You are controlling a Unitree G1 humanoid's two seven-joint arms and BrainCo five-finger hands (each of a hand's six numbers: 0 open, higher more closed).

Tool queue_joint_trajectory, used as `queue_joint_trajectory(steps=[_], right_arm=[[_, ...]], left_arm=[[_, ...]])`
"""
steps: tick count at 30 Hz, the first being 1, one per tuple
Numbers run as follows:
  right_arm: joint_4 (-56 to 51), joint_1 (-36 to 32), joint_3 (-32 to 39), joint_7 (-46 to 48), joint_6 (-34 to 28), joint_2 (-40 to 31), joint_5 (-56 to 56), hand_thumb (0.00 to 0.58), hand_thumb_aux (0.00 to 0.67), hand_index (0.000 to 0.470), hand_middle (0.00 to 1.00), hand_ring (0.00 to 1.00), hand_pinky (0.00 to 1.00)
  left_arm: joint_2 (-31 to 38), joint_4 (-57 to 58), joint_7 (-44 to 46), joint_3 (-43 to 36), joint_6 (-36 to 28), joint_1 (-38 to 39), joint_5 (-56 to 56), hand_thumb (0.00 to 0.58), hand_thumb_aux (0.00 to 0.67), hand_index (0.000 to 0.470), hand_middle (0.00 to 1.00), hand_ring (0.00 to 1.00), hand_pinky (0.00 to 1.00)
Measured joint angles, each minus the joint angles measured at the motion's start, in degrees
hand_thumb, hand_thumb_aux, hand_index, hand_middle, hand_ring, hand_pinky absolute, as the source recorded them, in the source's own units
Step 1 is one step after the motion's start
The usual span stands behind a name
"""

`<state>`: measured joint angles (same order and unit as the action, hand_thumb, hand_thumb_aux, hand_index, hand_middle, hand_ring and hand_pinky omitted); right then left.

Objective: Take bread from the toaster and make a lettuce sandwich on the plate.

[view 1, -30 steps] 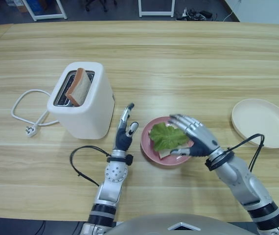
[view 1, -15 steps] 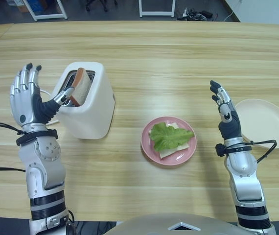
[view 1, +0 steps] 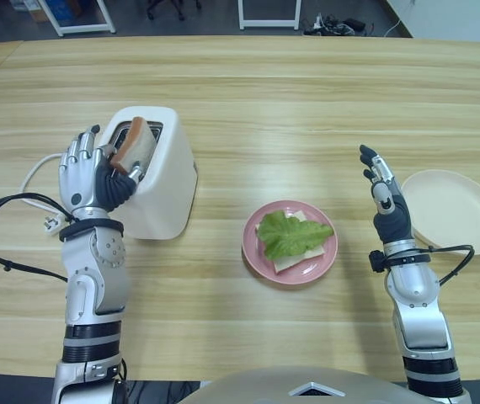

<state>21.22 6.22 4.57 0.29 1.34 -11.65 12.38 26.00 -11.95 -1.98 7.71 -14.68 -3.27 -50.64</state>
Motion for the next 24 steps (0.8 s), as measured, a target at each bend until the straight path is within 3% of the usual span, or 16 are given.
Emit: queue_joint_trajectory(steps=[6,13,16,18,21,24], right_arm=[[-0.03,0.07,-0.08,0.16,-0.49,0.06,0.11,0.0,0.0,0.0,0.0,0.0,0.0],[-0.9,0.0,-0.15,0.12,-0.86,0.27,0.12,0.0,0.0,0.0,0.0,0.0,0.0],[-1.55,-0.17,-0.59,-0.09,-0.85,0.46,0.09,0.0,0.0,0.0,0.0,0.0,0.0],[-2.02,-0.58,-1.04,-0.31,-0.85,0.47,0.04,0.0,0.0,0.0,0.0,0.0,0.0],[-3.36,-0.86,-3.04,-0.55,-0.85,0.4,-0.19,0.0,0.0,0.0,0.0,0.0,0.0],[-4.71,-1.78,-5.51,-0.75,-0.82,0.06,-1.14,0.0,0.0,0.0,0.0,0.0,0.0]], left_arm=[[-0.69,-2.81,-6.17,0.5,2.31,0.22,1.5,0.58,0.67,0.47,1.0,1.0,1.0],[-3.92,-17.49,-29.02,9.11,17.56,-2.88,8.46,0.58,0.67,0.47,1.0,1.0,1.0],[-6.21,-21.37,-23.87,7.49,21.27,-3.26,21.05,0.58,0.67,0.47,1.0,1.0,1.0],[-8.63,-22.36,-15.86,2.58,20.98,-2.72,33.15,0.58,0.67,0.47,1.0,1.0,1.0],[-12.88,-22.96,-4.58,-5.26,15.34,-0.06,50.26,0.58,0.67,0.47,1.0,1.0,1.0],[-14.73,-19.46,2.21,-12.85,10.84,2.25,54.09,0.58,0.67,0.47,1.0,1.0,1.0]])
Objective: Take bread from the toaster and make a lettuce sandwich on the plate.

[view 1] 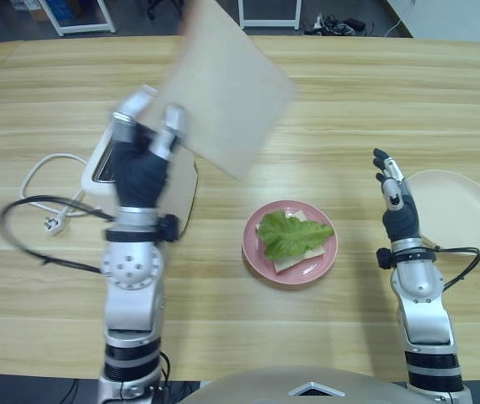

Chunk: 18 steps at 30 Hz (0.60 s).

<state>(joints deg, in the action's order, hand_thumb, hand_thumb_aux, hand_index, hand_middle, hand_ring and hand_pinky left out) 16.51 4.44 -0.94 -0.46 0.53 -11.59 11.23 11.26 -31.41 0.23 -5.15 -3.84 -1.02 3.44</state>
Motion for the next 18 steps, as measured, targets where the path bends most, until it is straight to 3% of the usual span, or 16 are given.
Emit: queue_joint_trajectory(steps=[4,10,18], right_arm=[[-2.22,-0.6,-1.5,-0.05,0.25,-0.07,-0.2,0.0,0.0,0.0,0.0,0.0,0.0],[-4.8,-0.72,-0.64,0.4,1.26,0.18,-0.14,0.0,0.0,0.0,0.0,0.0,0.0],[-6.63,-0.81,0.74,0.69,2.02,0.28,-0.01,0.0,0.0,0.0,0.0,0.0,0.0]], left_arm=[[0.56,10.83,7.01,-6.99,-3.83,-0.6,-1.32,0.58,0.67,0.47,1.0,1.0,1.0],[3.77,21.86,15.08,-11.03,-4.94,-4.61,-5.3,0.58,0.67,0.47,1.0,1.0,1.0],[4.02,33.14,16.57,-12.91,-2.23,-6.72,-10.12,0.58,0.67,0.47,1.0,1.0,1.0]])
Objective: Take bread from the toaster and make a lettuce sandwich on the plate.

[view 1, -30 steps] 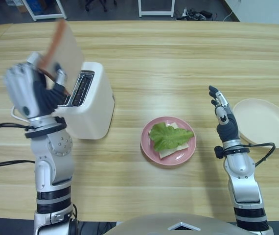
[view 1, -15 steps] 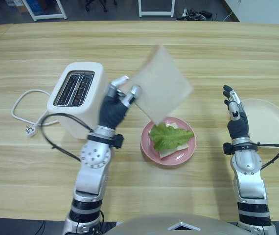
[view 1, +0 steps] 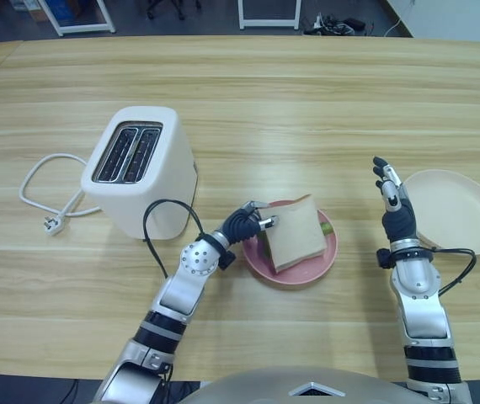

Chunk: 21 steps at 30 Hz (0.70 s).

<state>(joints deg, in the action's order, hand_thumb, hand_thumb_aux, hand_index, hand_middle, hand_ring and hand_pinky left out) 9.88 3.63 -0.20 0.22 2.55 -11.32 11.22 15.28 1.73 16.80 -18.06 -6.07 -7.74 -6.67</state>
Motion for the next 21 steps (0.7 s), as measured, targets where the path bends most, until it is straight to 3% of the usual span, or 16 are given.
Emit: queue_joint_trajectory(steps=[5,9,13,16,21], right_arm=[[0.38,0.83,2.1,0.02,2.13,-0.82,3.0,0.0,0.0,0.0,0.0,0.0,0.0],[3.5,4.55,11.71,-2.46,12.26,-6.99,21.86,0.0,0.0,0.0,0.0,0.0,0.0],[2.72,5.25,20.75,-7.93,17.0,-12.79,43.58,0.0,0.0,0.0,0.0,0.0,0.0],[-6.02,3.06,26.42,-13.99,16.96,-14.4,54.19,0.0,0.0,0.0,0.0,0.0,0.0],[-14.49,-4.2,30.95,-17.06,15.18,-13.69,58.51,0.0,0.0,0.0,0.0,0.0,0.0]], left_arm=[[-0.62,6.99,0.89,-0.53,5.02,-3.55,-1.75,0.58,0.67,0.47,1.0,1.0,1.0],[-0.54,9.47,-0.2,-0.41,7.42,-4.56,-3.49,0.58,0.67,0.47,1.0,1.0,1.0],[-0.46,10.66,-0.79,-0.37,8.3,-4.8,-4.55,0.58,0.67,0.47,1.0,1.0,1.0],[-0.25,11.31,-1.33,-0.27,8.29,-5.09,-5.91,0.58,0.67,0.47,1.0,1.0,1.0],[1.17,11.17,-2.01,0.37,6.9,-5.39,-7.0,0.58,0.67,0.47,1.0,1.0,1.0]])
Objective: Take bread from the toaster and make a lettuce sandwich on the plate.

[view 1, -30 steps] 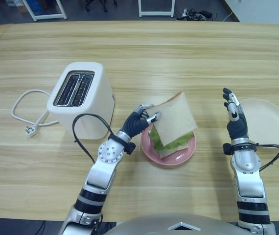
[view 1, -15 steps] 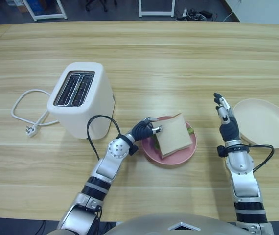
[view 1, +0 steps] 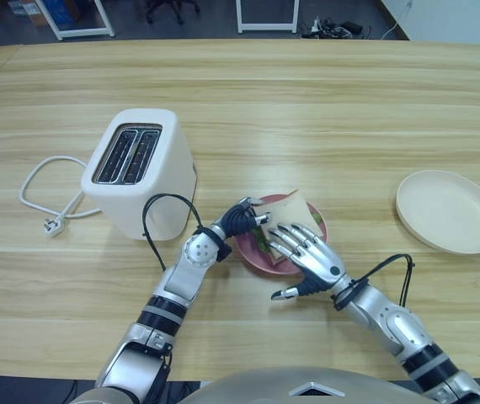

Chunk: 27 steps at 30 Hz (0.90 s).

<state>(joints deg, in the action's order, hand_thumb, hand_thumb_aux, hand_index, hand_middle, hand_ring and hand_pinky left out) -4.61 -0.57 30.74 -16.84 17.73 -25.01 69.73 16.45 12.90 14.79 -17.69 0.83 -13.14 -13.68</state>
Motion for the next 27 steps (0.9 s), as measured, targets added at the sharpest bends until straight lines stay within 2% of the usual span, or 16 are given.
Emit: queue_joint_trajectory(steps=[3,4,5,6,8,12,15,18,20,24,25,26,27], right_arm=[[-0.54,-1.59,1.44,0.72,-0.62,0.0,-0.02,0.0,0.0,0.0,0.0,0.0,0.0],[-0.44,-1.8,1.54,1.23,-0.63,0.0,-0.29,0.0,0.0,0.0,0.0,0.0,0.0],[-0.22,-1.82,1.59,1.75,-0.62,0.0,-1.23,0.0,0.0,0.0,0.0,0.0,0.0],[0.05,-1.83,1.61,2.73,-0.64,0.0,-1.95,0.0,0.0,0.0,0.0,0.0,0.0],[0.64,-1.85,1.6,4.78,-0.81,-0.01,-4.2,0.0,0.0,0.0,0.0,0.0,0.0],[1.63,-1.88,1.66,9.29,-1.55,-0.11,-7.11,0.0,0.0,0.0,0.0,0.0,0.0],[2.78,-1.76,1.59,11.35,-2.27,-0.49,-8.52,0.0,0.0,0.0,0.0,0.0,0.0],[4.15,-1.22,1.23,12.77,-2.49,-2.31,-10.55,0.0,0.0,0.0,0.0,0.0,0.0],[4.67,-0.11,0.21,12.77,-2.42,-3.51,-12.0,0.0,0.0,0.0,0.0,0.0,0.0],[6.3,5.24,-5.35,6.5,2.16,-6.7,-18.32,0.0,0.0,0.0,0.0,0.0,0.0],[6.51,5.91,-6.11,5.06,3.39,-6.73,-19.15,0.0,0.0,0.0,0.0,0.0,0.0],[7.7,6.7,-7.79,2.91,6.28,-6.63,-22.09,0.0,0.0,0.0,0.0,0.0,0.0],[9.38,6.74,-9.43,1.49,8.12,-6.41,-24.57,0.0,0.0,0.0,0.0,0.0,0.0]], left_arm=[[0.44,-0.51,-0.56,0.24,-0.63,0.12,-1.09,0.58,0.67,0.47,1.0,1.0,1.0],[0.49,-0.68,-0.81,0.27,-0.71,0.18,-1.57,0.568,0.575,0.404,0.35,0.35,0.35],[0.56,-1.02,-1.41,0.19,-0.71,0.29,-2.44,0.363,0.26,0.182,0.0,0.0,0.0],[0.69,-1.65,-2.56,-0.01,-0.7,0.65,-4.27,0.0,0.0,0.0,0.0,0.0,0.0],[1.8,-2.87,-8.06,-2.46,-1.01,1.05,-12.66,0.0,0.0,0.0,0.0,0.0,0.0],[5.19,-4.78,-27.7,-5.21,-4.94,1.12,-33.75,0.0,0.0,0.0,0.0,0.0,0.0],[6.08,-8.36,-38.89,-4.59,-6.36,1.41,-41.37,0.0,0.0,0.0,0.0,0.0,0.0],[6.01,-10.49,-45.53,-4.2,-6.96,2.28,-44.22,0.0,0.0,0.0,0.0,0.0,0.0],[5.9,-10.37,-46.38,-4.09,-6.72,3.92,-43.94,0.0,0.0,0.0,0.0,0.0,0.0],[3.86,-7.49,-44.5,-2.49,-1.74,8.56,-34.9,0.0,0.0,0.0,0.0,0.0,0.0],[3.52,-7.08,-44.0,-2.12,-0.88,8.89,-33.29,0.0,0.0,0.0,0.03,0.03,0.03],[2.63,-6.06,-42.86,-1.46,0.68,9.24,-30.21,0.0,0.0,0.0,0.55,0.55,0.55],[2.0,-5.43,-42.1,-1.02,1.47,9.59,-28.35,0.0,0.0,0.0,1.0,1.0,1.0]])
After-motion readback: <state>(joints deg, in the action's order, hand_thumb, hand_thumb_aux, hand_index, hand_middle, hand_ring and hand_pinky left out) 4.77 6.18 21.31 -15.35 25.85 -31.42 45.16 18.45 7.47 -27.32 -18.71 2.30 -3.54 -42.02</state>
